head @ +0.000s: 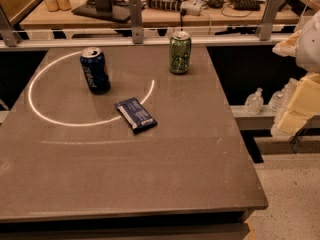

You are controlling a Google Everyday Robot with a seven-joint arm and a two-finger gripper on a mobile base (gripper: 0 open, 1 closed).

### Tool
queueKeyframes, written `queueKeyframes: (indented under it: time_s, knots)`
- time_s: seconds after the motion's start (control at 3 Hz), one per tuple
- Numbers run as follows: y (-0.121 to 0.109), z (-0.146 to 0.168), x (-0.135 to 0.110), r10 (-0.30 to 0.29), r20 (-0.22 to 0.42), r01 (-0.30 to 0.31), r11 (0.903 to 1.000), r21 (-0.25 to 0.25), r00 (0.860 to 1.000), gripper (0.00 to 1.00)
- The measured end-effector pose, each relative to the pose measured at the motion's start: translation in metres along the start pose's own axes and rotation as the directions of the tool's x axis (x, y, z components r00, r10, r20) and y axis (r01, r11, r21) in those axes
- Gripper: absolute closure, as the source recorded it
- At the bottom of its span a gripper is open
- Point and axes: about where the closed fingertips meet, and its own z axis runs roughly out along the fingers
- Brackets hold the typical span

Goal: Move rxbar blueberry near green can

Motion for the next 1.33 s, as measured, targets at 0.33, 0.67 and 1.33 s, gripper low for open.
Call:
queueKeyframes:
  time_s: [0.33, 0.67, 1.33]
  knots:
    - [0.037, -0.003, 0.013, 0.218, 0.173, -0.226, 0.9739, 0.024, 0.960, 0.00]
    - [0.059, 0.008, 0.038, 0.314, 0.305, -0.346, 0.9363, 0.057, 0.899, 0.00]
    - [0.090, 0.043, 0.011, 0.429, 0.517, -0.527, 0.8481, 0.052, 0.741, 0.00]
